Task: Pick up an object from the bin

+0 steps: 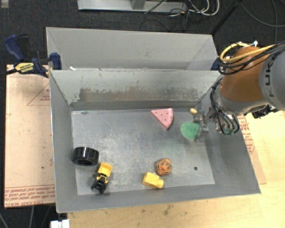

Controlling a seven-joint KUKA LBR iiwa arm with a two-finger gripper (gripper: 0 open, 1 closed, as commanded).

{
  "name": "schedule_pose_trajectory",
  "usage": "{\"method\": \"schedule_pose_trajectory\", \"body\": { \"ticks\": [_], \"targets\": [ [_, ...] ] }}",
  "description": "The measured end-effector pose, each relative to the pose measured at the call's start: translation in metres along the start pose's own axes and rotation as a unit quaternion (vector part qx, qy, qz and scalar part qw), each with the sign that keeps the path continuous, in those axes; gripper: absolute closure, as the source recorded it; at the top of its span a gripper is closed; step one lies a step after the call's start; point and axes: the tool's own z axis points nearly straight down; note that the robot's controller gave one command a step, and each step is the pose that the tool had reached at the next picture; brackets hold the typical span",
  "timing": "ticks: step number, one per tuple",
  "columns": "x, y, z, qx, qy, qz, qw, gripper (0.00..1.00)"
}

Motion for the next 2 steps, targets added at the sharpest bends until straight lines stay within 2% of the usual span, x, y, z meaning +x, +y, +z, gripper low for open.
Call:
{"method": "schedule_pose_trajectory", "body": {
  "ticks": [1,2],
  "targets": [
    [0.002,0.000,-0.007,0.000,0.0040,0.000,1.0000,1.00],
    [0.002,0.000,-0.023,0.000,0.0044,0.000,1.0000,1.00]
  ]
}}
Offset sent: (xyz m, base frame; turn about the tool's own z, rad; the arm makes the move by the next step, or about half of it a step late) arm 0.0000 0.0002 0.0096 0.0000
